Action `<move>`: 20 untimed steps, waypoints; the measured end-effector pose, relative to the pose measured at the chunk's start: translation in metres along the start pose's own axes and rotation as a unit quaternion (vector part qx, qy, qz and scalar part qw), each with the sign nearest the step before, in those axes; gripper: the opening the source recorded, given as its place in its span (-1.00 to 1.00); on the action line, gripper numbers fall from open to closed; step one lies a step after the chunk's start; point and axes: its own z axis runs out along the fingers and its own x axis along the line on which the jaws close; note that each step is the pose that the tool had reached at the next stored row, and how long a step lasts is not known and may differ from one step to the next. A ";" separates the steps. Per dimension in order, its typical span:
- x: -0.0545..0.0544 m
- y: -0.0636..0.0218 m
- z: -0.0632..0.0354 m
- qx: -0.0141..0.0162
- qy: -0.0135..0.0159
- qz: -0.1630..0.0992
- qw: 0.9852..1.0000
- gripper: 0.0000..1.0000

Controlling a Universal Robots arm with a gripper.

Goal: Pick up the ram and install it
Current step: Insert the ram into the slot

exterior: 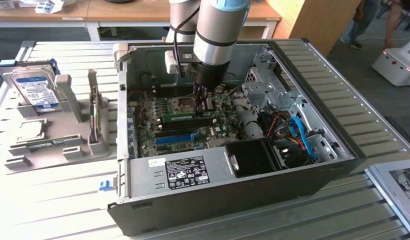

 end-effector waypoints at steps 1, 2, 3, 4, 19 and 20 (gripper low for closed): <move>0.000 0.0000 0.0008 0.000 0.000 0.000 1.000 -0.76; 0.000 0.0000 0.0014 0.000 0.000 0.000 1.000 -0.76; 0.000 0.0001 0.0016 0.000 0.000 0.000 1.000 -0.76; 0.000 0.0001 0.0016 0.000 0.000 0.000 1.000 -0.76; 0.001 0.0043 0.0024 0.000 0.000 0.000 1.000 -0.76; 0.001 0.0049 0.0024 0.000 0.000 0.000 1.000 -0.76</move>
